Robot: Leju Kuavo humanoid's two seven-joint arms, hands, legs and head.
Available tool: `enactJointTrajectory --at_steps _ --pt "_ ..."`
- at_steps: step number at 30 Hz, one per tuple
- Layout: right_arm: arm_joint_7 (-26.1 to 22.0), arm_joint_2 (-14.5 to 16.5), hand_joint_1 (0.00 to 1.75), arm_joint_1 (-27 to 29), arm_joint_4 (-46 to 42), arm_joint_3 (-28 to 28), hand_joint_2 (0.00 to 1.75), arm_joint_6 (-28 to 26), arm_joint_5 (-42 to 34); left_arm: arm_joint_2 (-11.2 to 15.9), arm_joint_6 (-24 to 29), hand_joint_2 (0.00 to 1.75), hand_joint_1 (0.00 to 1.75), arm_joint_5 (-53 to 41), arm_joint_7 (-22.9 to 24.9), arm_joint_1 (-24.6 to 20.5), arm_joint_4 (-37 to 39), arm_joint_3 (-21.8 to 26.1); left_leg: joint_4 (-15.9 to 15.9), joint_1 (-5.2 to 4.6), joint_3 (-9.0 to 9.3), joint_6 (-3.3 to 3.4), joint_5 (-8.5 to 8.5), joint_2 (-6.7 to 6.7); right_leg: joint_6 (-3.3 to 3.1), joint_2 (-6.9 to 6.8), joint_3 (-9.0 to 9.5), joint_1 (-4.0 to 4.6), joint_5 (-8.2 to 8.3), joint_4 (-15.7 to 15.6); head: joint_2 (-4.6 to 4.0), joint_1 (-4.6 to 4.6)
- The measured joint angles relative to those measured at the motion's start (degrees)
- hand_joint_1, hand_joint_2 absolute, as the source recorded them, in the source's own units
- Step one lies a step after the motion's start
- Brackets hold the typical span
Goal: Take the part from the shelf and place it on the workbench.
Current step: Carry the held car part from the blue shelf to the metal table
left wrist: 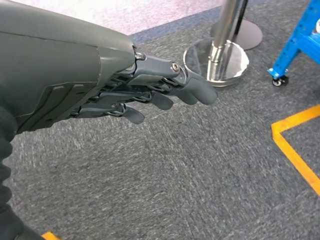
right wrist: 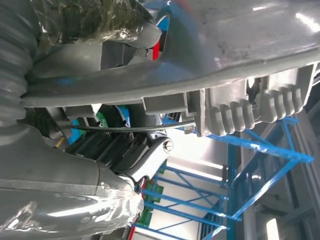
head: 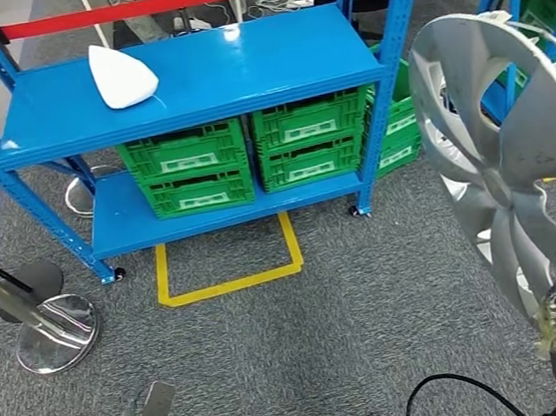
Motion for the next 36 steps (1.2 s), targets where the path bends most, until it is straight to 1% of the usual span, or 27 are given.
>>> enactJointTrajectory --at_steps 2,4,5,6,8,9,10,11,12,14,15,16,18,19,21,23,24,25,26,27,28,29,30,31,33,34,36 --pt "0.0 0.0 1.75 0.0 0.0 0.3 1.75 0.0 0.1 0.0 0.0 1.75 0.0 0.0 0.0 0.0 0.0 0.0 0.2 -0.14 -0.17 -0.41 0.02 0.67 -0.71 0.45 -0.07 0.09 -0.05 -0.3 0.0 -0.07" --pt "0.0 0.0 1.75 -0.1 0.0 0.7 1.75 0.0 0.2 0.1 0.0 1.75 0.0 -0.1 0.0 -0.1 0.0 0.0 1.1 0.03 -0.45 -0.95 -0.92 0.42 -1.43 1.23 -0.29 -0.06 0.26 -0.4 0.0 -0.11" --pt "0.0 0.0 1.75 -0.2 0.1 0.9 1.75 0.0 0.3 0.1 0.0 1.75 0.0 -0.1 0.1 -0.1 0.0 0.0 2.8 0.14 -1.14 -1.23 -2.28 -0.24 -1.84 1.59 -0.38 -0.18 0.44 -0.5 0.0 -0.19" --pt "0.0 0.0 1.75 -0.3 0.1 1.2 1.75 0.0 0.4 0.2 0.0 1.75 0.0 -0.1 0.1 -0.2 0.0 0.0 5.8 0.27 -2.41 -1.49 -4.22 -1.07 -2.16 1.99 -0.5 -0.25 0.59 -0.5 0.0 -0.27" --pt "0.0 0.0 1.75 -0.4 0.2 1.6 1.75 0.0 0.6 0.2 0.0 1.75 0.0 -0.1 0.2 -0.1 0.0 0.0 13.7 0.41 -5.82 -1.7 -8.02 -2.02 -2.52 2.91 -0.85 -0.2 0.78 -0.5 0.0 -0.37" --pt "0.0 0.0 1.75 -0.4 0.3 1.8 1.75 0.0 0.6 0.2 0.0 1.75 0.0 -0.1 0.2 0.0 0.0 0.0 16.4 0.43 -6.96 -1.7 -8.76 -2.13 -2.58 3.44 -0.97 -0.16 0.86 -0.5 0.0 -0.37" --pt "0.0 0.0 1.75 -0.4 0.4 1.9 1.75 0.0 0.7 0.2 0.0 1.75 0.0 -0.1 0.2 0.1 0.0 0.0 17.0 0.43 -7.2 -1.62 -8.33 -2.19 -2.59 3.98 -1.04 -0.12 0.93 -0.4 0.0 -0.38" --pt "0.0 0.0 1.75 -0.4 0.5 2.1 1.75 0.0 0.7 0.3 0.0 1.75 0.0 -0.1 0.2 0.1 0.0 0.0 15.4 0.42 -6.35 -1.44 -6.77 -2.33 -2.55 4.55 -1.03 -0.09 0.99 -0.4 0.0 -0.39" --pt "0.0 0.0 1.75 -0.4 0.5 2.2 1.75 0.0 0.7 0.3 0.0 1.75 0.0 -0.1 0.2 0.1 0.0 0.0 11.9 0.41 -4.64 -1.15 -4.51 -2.72 -2.48 5.09 -1.0 -0.07 1.04 -0.4 0.0 -0.39" --pt "0.0 0.0 1.75 -0.5 0.6 2.4 1.75 0.0 0.8 0.4 0.0 1.75 0.0 -0.1 0.2 0.1 0.0 0.0 4.3 0.43 -1.15 -0.4 -1.16 -4.54 -2.18 6.03 -1.13 -0.04 1.2 -0.2 0.0 -0.33" --pt "0.0 0.0 1.75 -0.6 0.6 2.6 1.75 0.0 0.8 0.4 0.0 1.75 0.0 -0.1 0.2 0.1 0.0 -0.1 2.0 0.41 -0.19 -0.17 -0.58 -5.27 -1.91 6.44 -1.41 -0.06 1.35 -0.2 0.0 -0.39" --pt "0.1 0.0 1.75 -0.6 0.6 2.7 1.75 0.0 0.8 0.4 -0.1 1.75 0.0 -0.2 0.1 0.0 0.0 -0.1 1.0 0.38 0.11 -0.06 -0.63 -5.68 -1.57 6.79 -1.75 -0.12 1.55 -0.1 0.0 -0.42" --pt "0.2 0.0 1.75 -0.7 0.6 2.9 1.75 0.0 0.8 0.3 -0.1 1.75 0.0 -0.2 0.1 0.0 0.0 -0.1 0.3 0.5 0.09 0.05 -0.51 -5.06 -0.81 7.44 -2.29 -0.25 1.91 -0.2 0.0 -0.56" --pt "0.3 0.0 1.75 -0.7 0.6 3.0 1.75 0.0 0.8 0.3 -0.2 1.75 0.0 -0.2 0.0 0.0 0.0 -0.1 0.0 0.64 0.11 0.23 -0.26 -4.62 -0.5 7.16 -2.64 -0.21 1.61 0.1 0.0 -0.51" --pt "0.4 0.0 1.75 -1.0 0.6 3.3 1.75 0.0 0.8 0.2 -0.2 1.75 0.0 -0.2 0.0 0.0 0.0 -0.1 -0.6 0.9 0.17 0.6 0.18 -3.54 0.0 5.5 -4.53 -0.16 -0.85 3.9 0.0 -0.12" --pt "0.5 -0.1 1.75 -1.2 0.7 3.5 1.75 0.0 0.8 0.3 -0.2 1.75 0.0 -0.2 -0.1 0.1 0.0 0.0 -0.6 0.74 0.08 0.74 0.25 -2.4 0.48 3.79 -7.88 -0.25 -4.56 11.5 0.0 0.23" --pt "0.5 -0.1 1.75 -1.2 0.9 3.6 1.75 0.0 0.8 0.3 -0.3 1.75 0.0 -0.2 -0.1 0.2 0.0 0.0 -0.6 0.68 0.05 0.74 0.25 -1.79 0.67 3.47 -9.16 -0.3 -5.61 14.6 0.0 0.22" --pt "0.6 -0.1 1.75 -1.2 1.0 3.8 1.75 0.0 0.8 0.3 -0.3 1.75 0.0 -0.2 -0.1 0.2 0.0 0.0 -0.5 0.65 0.04 0.74 0.25 -1.19 0.8 3.29 -9.56 -0.32 -5.67 15.8 0.0 0.23" --pt "0.8 -0.1 1.75 -1.2 1.2 4.0 1.75 0.0 0.8 0.3 -0.4 1.75 0.0 -0.2 -0.1 0.1 0.0 -0.1 -0.5 0.65 0.05 0.7 0.22 -0.64 0.83 3.08 -8.74 -0.32 -4.63 14.6 0.0 0.23" --pt "0.9 -0.2 1.75 -1.3 1.3 4.2 1.75 0.0 0.8 0.3 -0.4 1.75 0.0 -0.2 -0.1 0.1 0.0 -0.1 -0.4 0.64 0.09 0.61 0.16 -0.14 0.78 2.6 -6.78 -0.31 -2.83 11.1 0.0 0.23" --pt "1.0 -0.2 1.75 -1.4 1.4 4.4 1.75 0.0 0.8 0.3 -0.5 1.75 0.0 -0.2 0.0 0.0 0.0 -0.1 -0.3 0.6 0.12 0.46 0.06 0.3 0.67 1.48 -4.4 -0.23 -1.28 6.8 0.0 0.24" --pt "1.1 -0.3 1.75 -1.5 1.5 4.6 1.75 0.0 0.8 0.3 -0.5 1.75 0.0 -0.2 0.0 -0.1 0.0 -0.1 -0.1 0.44 0.1 0.24 -0.08 0.71 0.37 0.42 -2.27 -0.07 -0.17 3.0 0.0 0.24" --pt "1.1 -0.3 1.75 -1.7 1.6 4.8 1.75 0.0 0.8 0.3 -0.5 1.75 0.0 -0.2 0.0 -0.1 0.0 -0.1 0.0 0.26 0.07 0.0 -0.17 1.05 0.0 -0.28 -0.92 0.08 0.37 0.6 0.0 0.2" --pt "1.2 -0.3 1.75 -1.8 1.6 5.0 1.75 0.0 0.8 0.3 -0.5 1.75 0.0 -0.2 0.0 -0.1 0.0 -0.1 0.1 0.08 0.04 -0.22 -0.2 1.41 -0.38 -0.63 -0.43 0.23 0.36 -0.4 0.0 0.18" --pt "1.2 -0.3 1.75 -1.9 1.7 5.2 1.75 0.0 0.9 0.3 -0.5 1.75 0.0 -0.2 0.0 -0.1 0.0 -0.1 0.1 -0.02 0.03 -0.7 -0.18 2.21 -1.16 0.43 -0.61 0.31 0.62 -0.4 0.0 0.17" --pt "1.2 -0.3 1.75 -1.9 1.7 5.3 1.75 0.0 1.0 0.3 -0.5 1.75 0.0 -0.3 0.0 -0.1 0.0 -0.1 0.4 0.06 -0.02 -1.01 -0.52 2.11 -1.51 0.93 -0.71 0.21 0.8 -0.5 0.0 0.17" --pt "1.2 -0.3 1.75 -1.9 1.7 5.5 1.75 0.0 1.3 0.5 -0.6 1.75 0.0 -0.3 0.0 -0.1 0.0 -0.1 3.5 0.29 -1.2 -1.58 -2.99 0.43 -2.19 1.98 -0.85 -0.06 1.2 -0.8 0.0 -0.03"
